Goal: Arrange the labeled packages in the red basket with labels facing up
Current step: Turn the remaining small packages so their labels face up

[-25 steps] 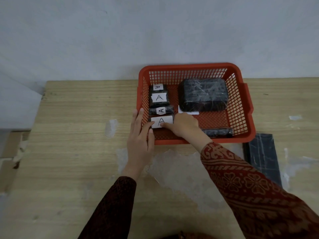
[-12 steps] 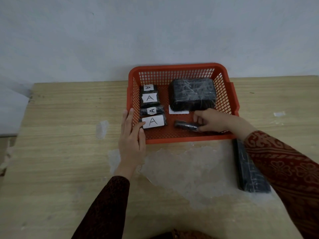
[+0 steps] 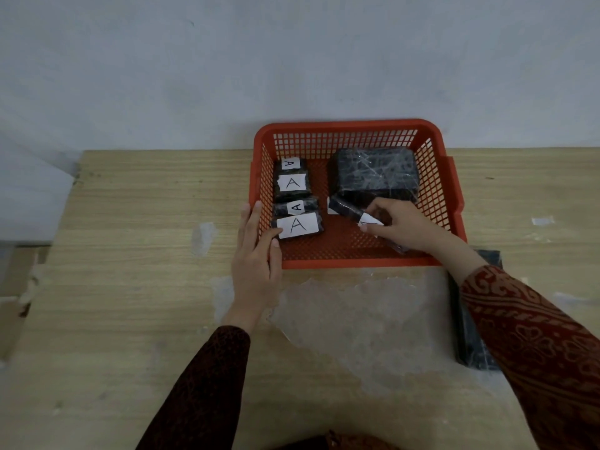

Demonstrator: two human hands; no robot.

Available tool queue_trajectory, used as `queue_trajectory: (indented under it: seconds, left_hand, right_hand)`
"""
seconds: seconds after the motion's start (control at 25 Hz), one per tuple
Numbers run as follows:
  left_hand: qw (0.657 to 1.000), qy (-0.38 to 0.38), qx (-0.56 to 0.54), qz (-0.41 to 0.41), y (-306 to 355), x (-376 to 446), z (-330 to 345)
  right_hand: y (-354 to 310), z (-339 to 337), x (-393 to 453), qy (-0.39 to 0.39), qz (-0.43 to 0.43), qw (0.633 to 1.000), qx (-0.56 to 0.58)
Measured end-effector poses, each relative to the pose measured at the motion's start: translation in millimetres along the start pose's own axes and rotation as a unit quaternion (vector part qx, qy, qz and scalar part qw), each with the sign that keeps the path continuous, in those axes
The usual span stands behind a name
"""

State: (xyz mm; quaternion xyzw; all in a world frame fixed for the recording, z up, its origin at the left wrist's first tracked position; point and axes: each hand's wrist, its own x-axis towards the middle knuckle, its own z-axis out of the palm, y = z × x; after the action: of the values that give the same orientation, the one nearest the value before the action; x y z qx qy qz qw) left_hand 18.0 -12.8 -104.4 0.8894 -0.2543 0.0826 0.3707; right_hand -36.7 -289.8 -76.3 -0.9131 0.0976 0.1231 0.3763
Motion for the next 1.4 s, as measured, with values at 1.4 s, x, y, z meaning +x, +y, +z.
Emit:
queue_trajectory:
  seconds: [1.4]
  left_hand:
    - [0.954, -0.267, -0.023, -0.134, 75.9, 92.4, 65.6]
  right_hand:
    - [7.0, -12.2, -8.4, 0.265, 0.082, 0.952, 0.131]
